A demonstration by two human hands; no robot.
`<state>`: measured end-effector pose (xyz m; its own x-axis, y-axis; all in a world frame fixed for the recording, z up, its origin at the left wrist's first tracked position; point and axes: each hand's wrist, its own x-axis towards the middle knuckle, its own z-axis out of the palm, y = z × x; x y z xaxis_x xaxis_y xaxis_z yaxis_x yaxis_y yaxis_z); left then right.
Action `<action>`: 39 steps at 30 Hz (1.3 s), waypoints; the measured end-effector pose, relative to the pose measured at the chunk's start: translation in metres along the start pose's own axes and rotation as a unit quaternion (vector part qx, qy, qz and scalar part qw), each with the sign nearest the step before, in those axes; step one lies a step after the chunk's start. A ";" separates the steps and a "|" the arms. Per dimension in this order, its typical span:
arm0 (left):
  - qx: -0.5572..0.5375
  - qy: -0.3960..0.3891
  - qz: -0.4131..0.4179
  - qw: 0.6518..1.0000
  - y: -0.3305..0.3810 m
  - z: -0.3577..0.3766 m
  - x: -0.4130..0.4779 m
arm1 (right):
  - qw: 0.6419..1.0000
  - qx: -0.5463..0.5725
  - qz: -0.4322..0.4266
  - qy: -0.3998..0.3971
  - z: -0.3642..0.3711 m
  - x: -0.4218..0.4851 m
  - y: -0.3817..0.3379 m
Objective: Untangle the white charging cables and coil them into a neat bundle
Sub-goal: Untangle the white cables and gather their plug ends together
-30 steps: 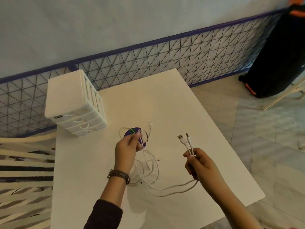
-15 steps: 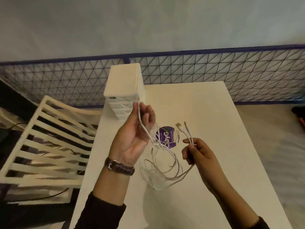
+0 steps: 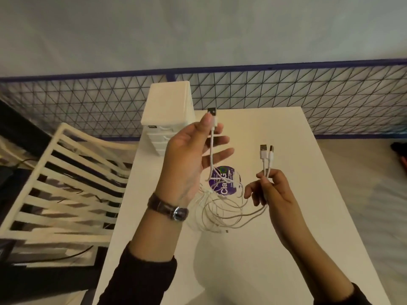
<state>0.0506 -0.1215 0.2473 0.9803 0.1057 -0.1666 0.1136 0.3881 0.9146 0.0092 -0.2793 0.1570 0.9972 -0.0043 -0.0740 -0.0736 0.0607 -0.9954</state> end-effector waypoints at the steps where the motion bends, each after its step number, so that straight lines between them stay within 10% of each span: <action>1: 0.023 0.017 -0.010 1.000 -0.006 0.001 0.007 | 1.000 0.000 -0.005 -0.004 0.000 0.000 0.001; 23: 0.260 -0.024 0.050 0.964 -0.063 0.000 0.019 | 0.993 0.080 0.032 -0.083 -0.006 0.001 -0.002; 39: 0.322 0.011 -0.166 0.932 -0.157 -0.112 0.007 | 0.988 0.022 0.124 0.092 -0.055 -0.026 0.036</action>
<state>0.0214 -0.0797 0.0611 0.8712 0.0987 -0.4809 0.4902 -0.2276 0.8414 -0.0203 -0.3321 0.1201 0.9297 -0.1659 -0.3290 -0.3110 0.1255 -0.9421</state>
